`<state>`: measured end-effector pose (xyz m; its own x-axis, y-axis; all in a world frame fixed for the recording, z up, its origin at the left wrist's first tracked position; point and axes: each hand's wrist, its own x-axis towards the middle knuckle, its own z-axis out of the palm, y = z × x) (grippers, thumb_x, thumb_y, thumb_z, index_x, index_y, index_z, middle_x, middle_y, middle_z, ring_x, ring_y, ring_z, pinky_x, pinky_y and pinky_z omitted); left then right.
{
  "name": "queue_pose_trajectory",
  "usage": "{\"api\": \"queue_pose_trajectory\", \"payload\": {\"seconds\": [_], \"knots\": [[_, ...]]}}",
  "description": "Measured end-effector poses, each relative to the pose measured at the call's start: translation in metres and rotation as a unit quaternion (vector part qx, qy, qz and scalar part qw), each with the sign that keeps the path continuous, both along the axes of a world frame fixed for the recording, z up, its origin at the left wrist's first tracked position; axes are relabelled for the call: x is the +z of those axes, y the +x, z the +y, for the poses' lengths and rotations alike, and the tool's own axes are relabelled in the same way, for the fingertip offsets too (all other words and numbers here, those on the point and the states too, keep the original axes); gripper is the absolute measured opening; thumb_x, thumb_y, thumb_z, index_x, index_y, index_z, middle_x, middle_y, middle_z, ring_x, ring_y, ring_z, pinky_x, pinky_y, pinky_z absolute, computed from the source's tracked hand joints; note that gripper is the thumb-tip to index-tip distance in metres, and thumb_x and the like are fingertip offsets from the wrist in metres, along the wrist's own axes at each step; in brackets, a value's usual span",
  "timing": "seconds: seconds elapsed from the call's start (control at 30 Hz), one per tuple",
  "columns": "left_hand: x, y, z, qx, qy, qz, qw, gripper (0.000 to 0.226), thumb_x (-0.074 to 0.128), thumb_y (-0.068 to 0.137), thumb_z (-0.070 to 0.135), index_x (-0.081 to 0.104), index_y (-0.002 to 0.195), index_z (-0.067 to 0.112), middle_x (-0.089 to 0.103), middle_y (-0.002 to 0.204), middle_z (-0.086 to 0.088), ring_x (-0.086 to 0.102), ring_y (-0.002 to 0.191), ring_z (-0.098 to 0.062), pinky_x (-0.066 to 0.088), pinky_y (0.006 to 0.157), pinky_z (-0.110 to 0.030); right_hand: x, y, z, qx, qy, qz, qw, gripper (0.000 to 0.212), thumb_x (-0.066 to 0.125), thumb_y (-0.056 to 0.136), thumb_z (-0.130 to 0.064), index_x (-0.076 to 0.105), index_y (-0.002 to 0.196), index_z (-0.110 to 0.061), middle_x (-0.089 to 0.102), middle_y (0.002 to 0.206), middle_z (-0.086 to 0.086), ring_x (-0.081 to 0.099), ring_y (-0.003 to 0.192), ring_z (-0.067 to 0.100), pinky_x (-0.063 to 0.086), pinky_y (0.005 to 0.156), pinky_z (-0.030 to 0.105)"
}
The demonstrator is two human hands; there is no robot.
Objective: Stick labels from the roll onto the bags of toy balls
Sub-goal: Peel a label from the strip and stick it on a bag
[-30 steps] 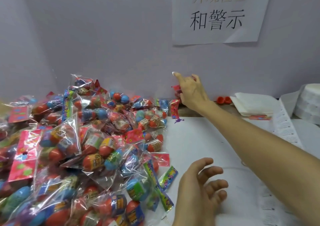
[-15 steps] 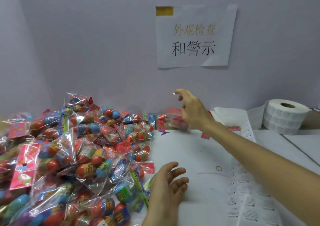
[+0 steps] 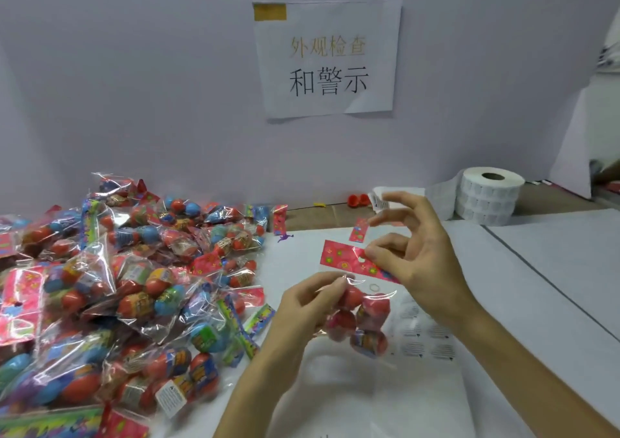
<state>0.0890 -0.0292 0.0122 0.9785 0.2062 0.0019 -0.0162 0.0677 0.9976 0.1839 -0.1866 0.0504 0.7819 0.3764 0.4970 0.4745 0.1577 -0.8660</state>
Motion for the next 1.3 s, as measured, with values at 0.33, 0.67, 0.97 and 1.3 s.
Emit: {"api": "queue_pose_trajectory", "payload": {"seconds": [0.33,0.67,0.97,1.3], "knots": [[-0.002,0.003,0.001,0.131,-0.043,0.032,0.990,0.013,0.074,0.087,0.034,0.079,0.081,0.024,0.076,0.083,-0.006,0.073,0.075,-0.020,0.053,0.053,-0.024,-0.030,-0.008,-0.002,-0.018,-0.006,0.116,0.993,0.069,0.077,0.085,-0.030,0.042,0.143,-0.039,0.072,0.117,-0.007,0.069,0.110,0.012,0.056,0.095,0.031],[-0.006,0.003,0.002,0.153,-0.023,-0.006,0.988,0.014,0.075,0.090,0.027,0.076,0.076,0.024,0.073,0.079,-0.005,0.072,0.076,-0.021,0.057,0.063,-0.026,-0.035,-0.020,0.009,0.024,-0.043,0.177,0.983,0.076,0.078,0.075,-0.033,0.043,0.143,-0.031,0.075,0.100,0.008,0.074,0.093,0.021,0.058,0.093,0.040],[-0.006,0.004,-0.003,0.165,0.017,-0.033,0.986,0.014,0.075,0.090,0.026,0.078,0.076,0.031,0.075,0.077,0.001,0.071,0.074,-0.008,0.055,0.066,-0.017,-0.035,-0.019,0.007,0.024,-0.042,0.152,0.987,0.059,0.076,0.086,-0.005,0.051,0.134,-0.029,0.079,0.096,0.005,0.075,0.092,0.021,0.061,0.080,0.032],[-0.008,0.005,-0.005,0.146,-0.004,0.009,0.989,0.013,0.075,0.086,0.038,0.078,0.083,0.026,0.078,0.088,-0.004,0.076,0.090,-0.025,0.064,0.078,-0.041,-0.035,-0.020,0.005,0.000,-0.040,0.140,0.989,0.054,0.075,0.087,-0.005,0.054,0.131,-0.030,0.078,0.089,0.000,0.076,0.085,0.016,0.058,0.066,0.020]]}}
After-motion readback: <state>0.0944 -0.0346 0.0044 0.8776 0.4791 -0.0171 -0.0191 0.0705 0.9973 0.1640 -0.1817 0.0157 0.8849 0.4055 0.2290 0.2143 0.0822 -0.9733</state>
